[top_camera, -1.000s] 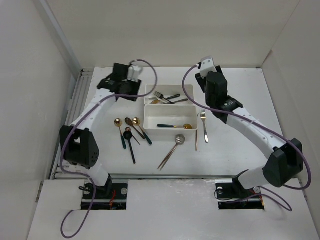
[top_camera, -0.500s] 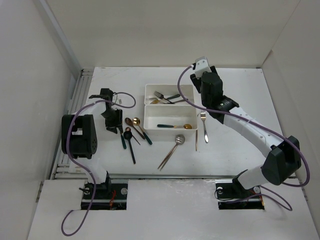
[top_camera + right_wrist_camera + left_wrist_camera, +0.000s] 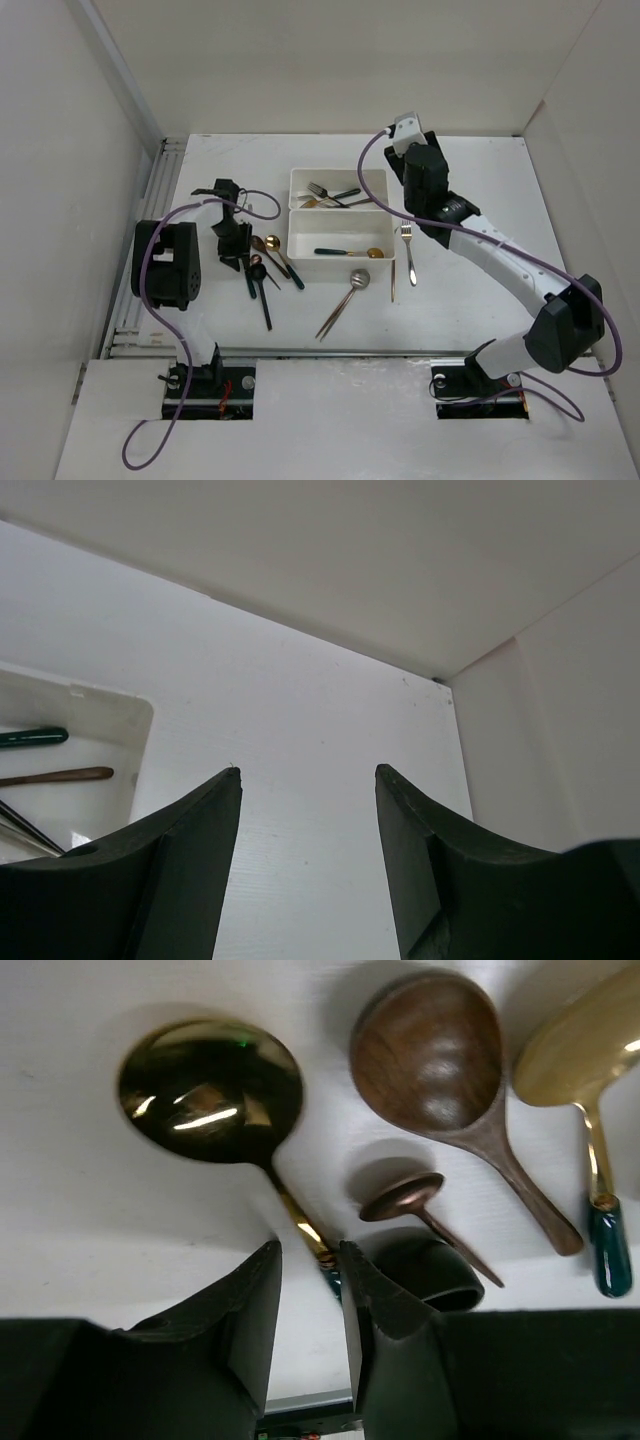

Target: Sort the eating utensils into containers

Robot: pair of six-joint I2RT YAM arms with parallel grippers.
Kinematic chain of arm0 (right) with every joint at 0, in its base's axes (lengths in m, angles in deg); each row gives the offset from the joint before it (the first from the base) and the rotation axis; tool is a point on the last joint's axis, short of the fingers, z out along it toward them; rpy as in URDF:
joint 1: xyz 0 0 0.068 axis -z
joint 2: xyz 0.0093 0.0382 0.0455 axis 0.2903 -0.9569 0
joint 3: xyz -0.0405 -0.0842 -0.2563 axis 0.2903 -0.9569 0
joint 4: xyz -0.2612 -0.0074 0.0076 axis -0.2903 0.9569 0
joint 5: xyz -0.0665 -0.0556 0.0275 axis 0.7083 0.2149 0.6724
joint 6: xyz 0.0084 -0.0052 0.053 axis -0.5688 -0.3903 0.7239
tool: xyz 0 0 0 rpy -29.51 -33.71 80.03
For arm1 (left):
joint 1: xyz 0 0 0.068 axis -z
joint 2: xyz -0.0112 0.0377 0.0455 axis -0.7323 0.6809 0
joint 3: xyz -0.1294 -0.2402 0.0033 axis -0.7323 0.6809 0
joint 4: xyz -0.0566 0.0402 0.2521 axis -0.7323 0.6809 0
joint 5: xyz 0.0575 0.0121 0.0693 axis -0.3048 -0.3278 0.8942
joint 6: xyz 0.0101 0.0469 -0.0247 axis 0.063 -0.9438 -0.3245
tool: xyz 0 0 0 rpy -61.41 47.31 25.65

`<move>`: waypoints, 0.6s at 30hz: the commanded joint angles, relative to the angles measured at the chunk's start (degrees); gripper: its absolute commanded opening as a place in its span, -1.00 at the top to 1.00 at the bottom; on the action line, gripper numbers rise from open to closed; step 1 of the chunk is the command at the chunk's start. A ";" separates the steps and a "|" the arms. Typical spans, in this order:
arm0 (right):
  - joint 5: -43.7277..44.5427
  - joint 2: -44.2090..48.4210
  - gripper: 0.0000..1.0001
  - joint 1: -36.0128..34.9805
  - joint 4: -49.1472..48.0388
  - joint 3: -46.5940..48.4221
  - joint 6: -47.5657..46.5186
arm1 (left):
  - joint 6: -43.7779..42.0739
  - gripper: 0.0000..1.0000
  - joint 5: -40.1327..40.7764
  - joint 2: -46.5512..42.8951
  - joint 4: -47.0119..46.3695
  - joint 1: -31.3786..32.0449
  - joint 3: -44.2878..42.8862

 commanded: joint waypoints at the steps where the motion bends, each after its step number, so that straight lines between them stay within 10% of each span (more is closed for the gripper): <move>1: 2.39 2.67 -0.23 -0.32 -2.72 0.69 -1.54 | 0.11 0.46 5.20 1.59 1.88 0.15 -2.34; 10: 2.92 2.67 -0.23 -0.32 -2.72 2.27 -2.68 | 0.11 1.00 3.97 5.90 2.40 0.15 -3.57; 18: 2.40 0.91 -0.23 -0.32 -2.72 3.59 -2.68 | -2.61 1.00 7.40 7.84 3.72 -4.25 -15.00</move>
